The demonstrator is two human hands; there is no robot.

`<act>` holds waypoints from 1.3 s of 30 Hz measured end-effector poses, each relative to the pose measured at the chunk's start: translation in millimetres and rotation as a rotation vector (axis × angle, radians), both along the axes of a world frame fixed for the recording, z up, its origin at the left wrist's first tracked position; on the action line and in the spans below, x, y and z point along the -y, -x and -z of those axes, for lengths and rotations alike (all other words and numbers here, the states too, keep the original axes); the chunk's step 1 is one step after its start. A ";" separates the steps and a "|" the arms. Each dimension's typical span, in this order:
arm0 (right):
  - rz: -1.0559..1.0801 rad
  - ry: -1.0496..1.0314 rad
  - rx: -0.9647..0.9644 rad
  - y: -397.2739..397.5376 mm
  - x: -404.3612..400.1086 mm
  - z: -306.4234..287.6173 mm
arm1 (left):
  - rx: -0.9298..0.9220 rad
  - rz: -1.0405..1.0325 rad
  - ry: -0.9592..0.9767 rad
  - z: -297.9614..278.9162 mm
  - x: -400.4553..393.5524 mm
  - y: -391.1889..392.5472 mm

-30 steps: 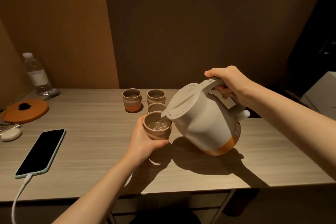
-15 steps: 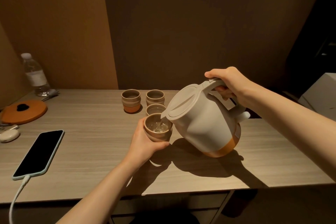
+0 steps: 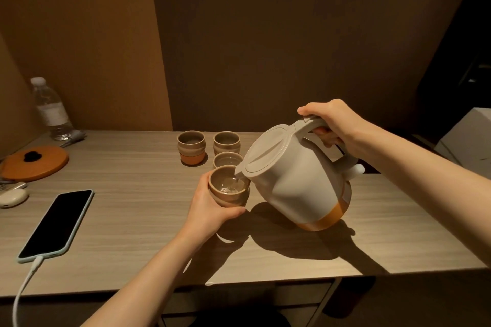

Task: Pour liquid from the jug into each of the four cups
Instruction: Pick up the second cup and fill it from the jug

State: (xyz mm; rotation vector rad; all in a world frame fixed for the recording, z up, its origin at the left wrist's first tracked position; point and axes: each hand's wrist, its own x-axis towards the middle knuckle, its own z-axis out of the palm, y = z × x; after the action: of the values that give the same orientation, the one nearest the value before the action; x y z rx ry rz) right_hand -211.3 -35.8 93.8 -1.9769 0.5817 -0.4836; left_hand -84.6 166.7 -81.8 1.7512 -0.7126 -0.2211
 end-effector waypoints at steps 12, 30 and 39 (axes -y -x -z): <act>-0.023 0.006 -0.019 -1.0 -2.7 -2.9 | -0.008 0.018 0.017 -0.6 -2.1 0.4; -0.034 0.018 -0.030 -1.8 -5.4 -4.3 | -0.017 0.007 0.014 1.4 -2.8 0.7; -0.014 -0.060 0.014 2.3 -2.3 0.8 | -0.016 0.006 0.016 -0.5 -2.9 1.5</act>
State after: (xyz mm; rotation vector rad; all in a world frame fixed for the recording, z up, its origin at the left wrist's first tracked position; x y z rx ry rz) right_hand -213.5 -33.4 92.9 -1.9178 0.5666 -0.4661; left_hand -86.1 169.6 -81.3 1.7304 -0.7060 -0.2327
